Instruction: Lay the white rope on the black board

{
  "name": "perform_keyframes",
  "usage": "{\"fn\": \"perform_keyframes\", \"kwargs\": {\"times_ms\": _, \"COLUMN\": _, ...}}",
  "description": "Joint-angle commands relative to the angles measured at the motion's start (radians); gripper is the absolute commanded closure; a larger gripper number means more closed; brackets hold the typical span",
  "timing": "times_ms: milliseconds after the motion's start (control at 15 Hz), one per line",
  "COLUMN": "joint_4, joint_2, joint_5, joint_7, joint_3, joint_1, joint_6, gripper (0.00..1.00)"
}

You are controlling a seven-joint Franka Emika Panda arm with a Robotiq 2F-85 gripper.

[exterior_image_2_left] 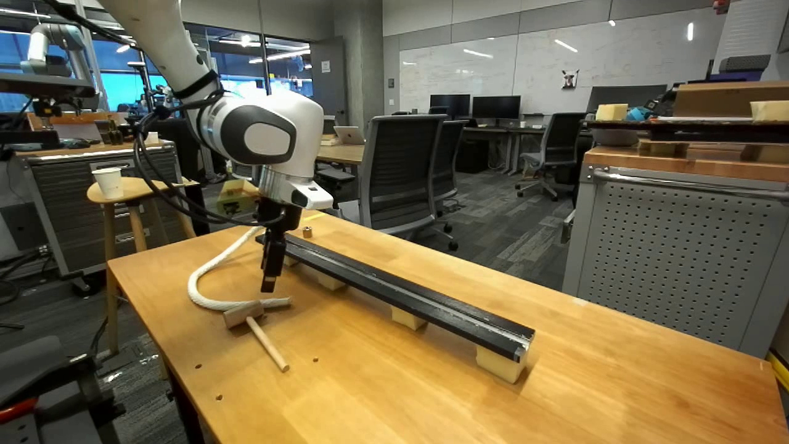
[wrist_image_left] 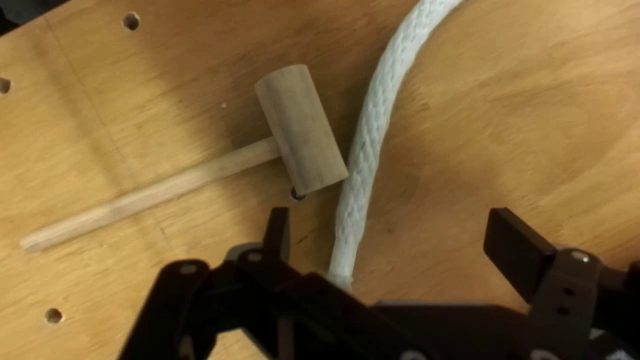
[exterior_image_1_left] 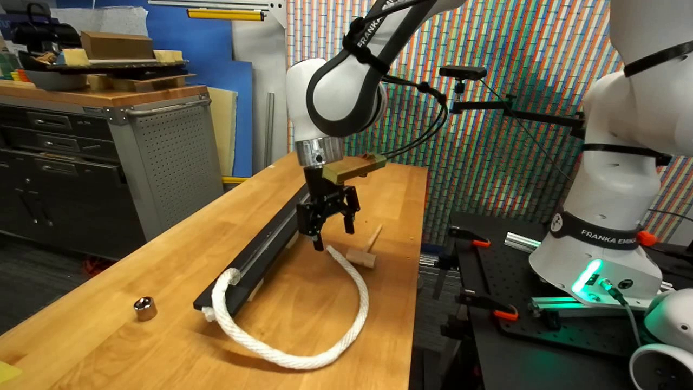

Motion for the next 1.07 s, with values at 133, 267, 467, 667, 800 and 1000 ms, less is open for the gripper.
{"fn": "perform_keyframes", "kwargs": {"times_ms": 133, "joint_4": 0.031, "joint_2": 0.082, "joint_5": -0.018, "joint_7": -0.017, "joint_3": -0.022, "joint_1": 0.025, "joint_6": 0.0, "gripper": 0.0}}
{"fn": "perform_keyframes", "kwargs": {"times_ms": 267, "joint_4": 0.042, "joint_2": 0.108, "joint_5": -0.022, "joint_7": -0.024, "joint_3": -0.025, "joint_1": 0.026, "joint_6": 0.014, "gripper": 0.0}}
{"fn": "perform_keyframes", "kwargs": {"times_ms": 467, "joint_4": 0.065, "joint_2": 0.138, "joint_5": -0.042, "joint_7": -0.027, "joint_3": -0.034, "joint_1": 0.032, "joint_6": 0.03, "gripper": 0.0}}
{"fn": "perform_keyframes", "kwargs": {"times_ms": 667, "joint_4": 0.083, "joint_2": 0.152, "joint_5": -0.04, "joint_7": -0.036, "joint_3": -0.032, "joint_1": 0.031, "joint_6": 0.04, "gripper": 0.0}}
{"fn": "perform_keyframes", "kwargs": {"times_ms": 800, "joint_4": 0.086, "joint_2": 0.149, "joint_5": -0.034, "joint_7": -0.047, "joint_3": -0.028, "joint_1": 0.028, "joint_6": 0.045, "gripper": 0.25}}
{"fn": "perform_keyframes", "kwargs": {"times_ms": 1000, "joint_4": 0.094, "joint_2": 0.147, "joint_5": -0.012, "joint_7": -0.069, "joint_3": -0.015, "joint_1": 0.019, "joint_6": 0.05, "gripper": 0.42}}
